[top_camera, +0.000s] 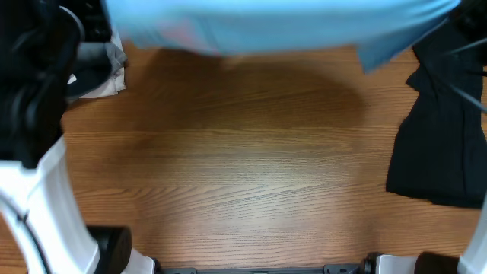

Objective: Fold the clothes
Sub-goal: 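Lay the stretched T-shirt flat on the table and release both grippers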

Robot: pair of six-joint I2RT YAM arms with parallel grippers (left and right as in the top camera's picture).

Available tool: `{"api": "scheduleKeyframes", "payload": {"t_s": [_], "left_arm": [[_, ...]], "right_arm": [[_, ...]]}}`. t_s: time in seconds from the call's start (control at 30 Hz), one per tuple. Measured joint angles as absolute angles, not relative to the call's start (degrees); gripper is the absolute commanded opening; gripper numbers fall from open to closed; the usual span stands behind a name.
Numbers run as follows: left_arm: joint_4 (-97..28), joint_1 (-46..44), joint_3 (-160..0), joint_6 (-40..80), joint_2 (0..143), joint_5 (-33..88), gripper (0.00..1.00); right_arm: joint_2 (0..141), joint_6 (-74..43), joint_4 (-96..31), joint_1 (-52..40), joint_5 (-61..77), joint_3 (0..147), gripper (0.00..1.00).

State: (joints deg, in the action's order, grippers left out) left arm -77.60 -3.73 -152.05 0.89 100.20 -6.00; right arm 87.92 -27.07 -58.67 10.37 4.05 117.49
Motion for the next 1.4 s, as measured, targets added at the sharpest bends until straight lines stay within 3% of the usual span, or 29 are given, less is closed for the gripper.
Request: {"api": "scheduleKeyframes", "payload": {"t_s": [0.2, 0.3, 0.33, 0.37, 0.4, 0.43, 0.5, 0.57, 0.67, 0.9, 1.23, 1.4], "left_arm": [[-87.2, -3.7, -147.2, 2.5, 117.7, -3.3, 0.04], [-91.5, -3.7, -145.5, 3.2, 127.0, -0.7, 0.04], [-92.8, -3.7, -145.1, 3.3, 129.8, 0.6, 0.04], [-93.6, -3.7, -144.8, 3.5, 131.7, 1.5, 0.04], [-94.9, -3.7, -144.6, 3.5, 134.4, 3.4, 0.04], [-95.3, -3.7, -144.5, 3.5, 135.4, 4.3, 0.04], [-95.8, -3.7, -144.5, 3.4, 136.9, 6.6, 0.1], [-95.9, -3.8, -144.5, 3.3, 136.9, 8.0, 0.28], [-96.6, -4.5, -144.5, 3.0, 136.7, 9.4, 0.75], [-92.7, -8.1, -143.5, 2.7, 136.7, 11.2, 0.77], [-82.2, -10.2, -131.2, 2.3, 136.6, 11.8, 0.67], [-81.0, -9.2, -126.0, 1.3, 136.6, 11.8, 0.67]], "right_arm": [[97.6, -27.0, -62.8, 10.3, 4.8, 106.8, 0.04], [100.6, -27.1, -62.5, 10.4, 5.8, 100.2, 0.19], [100.9, -27.1, -62.4, 10.3, 6.0, 97.9, 0.37], [101.1, -26.9, -62.4, 10.3, 6.2, 95.9, 0.74], [101.1, -27.4, -62.5, 10.3, 6.2, 94.0, 0.91], [101.1, -27.3, -62.5, 10.3, 6.2, 93.2, 1.0], [101.1, -27.0, -62.7, 10.3, 6.1, 92.0, 1.0], [101.1, -26.7, -63.2, 10.3, 5.8, 91.6, 1.0], [101.0, -26.8, -63.7, 10.3, 5.1, 91.5, 1.0], [101.0, -26.7, -63.6, 10.4, 5.1, 91.5, 1.0], [101.0, -26.7, -63.9, 10.4, 5.1, 91.5, 1.0], [101.0, -26.1, -63.9, 10.4, 5.1, 91.5, 1.0]]}}
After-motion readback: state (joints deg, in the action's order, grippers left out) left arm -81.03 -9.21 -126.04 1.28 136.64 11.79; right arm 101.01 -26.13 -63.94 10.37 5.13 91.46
